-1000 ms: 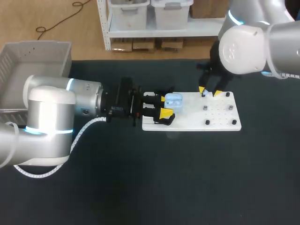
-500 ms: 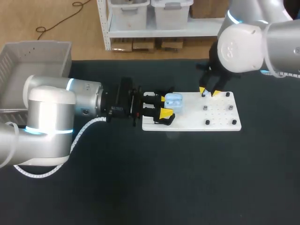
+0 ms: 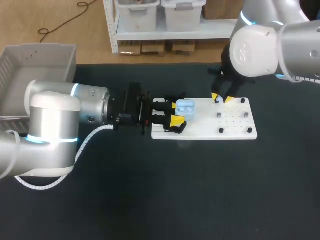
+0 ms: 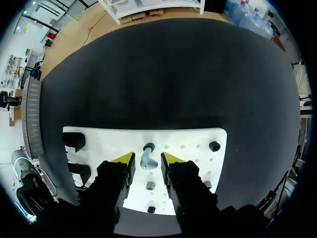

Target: Pick up each earbud case from the left stands, insert the matching earbuds, close the lid, and place the case in the box.

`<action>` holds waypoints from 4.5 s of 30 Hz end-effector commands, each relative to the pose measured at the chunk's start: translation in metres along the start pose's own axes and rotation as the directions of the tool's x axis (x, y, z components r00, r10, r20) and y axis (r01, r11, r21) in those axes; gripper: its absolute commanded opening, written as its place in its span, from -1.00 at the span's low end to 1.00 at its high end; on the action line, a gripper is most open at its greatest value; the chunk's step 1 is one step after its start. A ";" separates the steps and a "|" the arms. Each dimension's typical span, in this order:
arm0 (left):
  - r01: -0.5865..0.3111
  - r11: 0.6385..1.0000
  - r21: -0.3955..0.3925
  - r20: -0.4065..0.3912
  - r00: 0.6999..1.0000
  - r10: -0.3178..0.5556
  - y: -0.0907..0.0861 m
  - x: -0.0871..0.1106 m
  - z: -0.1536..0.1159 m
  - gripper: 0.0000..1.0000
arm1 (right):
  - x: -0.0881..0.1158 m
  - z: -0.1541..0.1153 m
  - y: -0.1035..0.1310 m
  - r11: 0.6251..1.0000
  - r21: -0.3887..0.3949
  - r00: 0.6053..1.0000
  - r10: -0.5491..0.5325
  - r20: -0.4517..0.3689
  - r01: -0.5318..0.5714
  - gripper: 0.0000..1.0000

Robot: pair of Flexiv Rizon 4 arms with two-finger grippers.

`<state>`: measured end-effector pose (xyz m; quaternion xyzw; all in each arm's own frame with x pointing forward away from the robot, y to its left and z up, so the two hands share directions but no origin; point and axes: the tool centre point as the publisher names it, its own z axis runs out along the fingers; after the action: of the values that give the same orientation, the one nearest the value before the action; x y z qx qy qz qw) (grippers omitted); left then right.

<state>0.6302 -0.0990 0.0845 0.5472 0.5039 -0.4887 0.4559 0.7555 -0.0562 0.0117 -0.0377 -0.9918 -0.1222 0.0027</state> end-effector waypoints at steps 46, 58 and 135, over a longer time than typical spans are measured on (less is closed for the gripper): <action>0.000 1.000 0.000 -0.002 1.000 0.000 0.000 0.000 0.000 -1.00 | 0.003 -0.006 -0.002 1.000 0.021 1.000 0.006 0.009 -0.007 -1.00; 0.000 1.000 0.000 -0.002 1.000 0.000 0.000 0.000 0.000 -1.00 | 0.021 -0.043 -0.002 0.999 0.026 0.998 0.028 0.052 -0.030 -1.00; 0.000 1.000 0.000 -0.002 1.000 0.000 0.000 0.000 0.000 -1.00 | 0.163 -0.123 0.138 0.954 0.136 0.964 -0.265 -0.034 0.267 -1.00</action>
<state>0.6302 -0.0990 0.0844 0.5472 0.5039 -0.4887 0.4559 0.5967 0.0566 0.1672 0.0918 -0.9944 -0.0501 -0.0118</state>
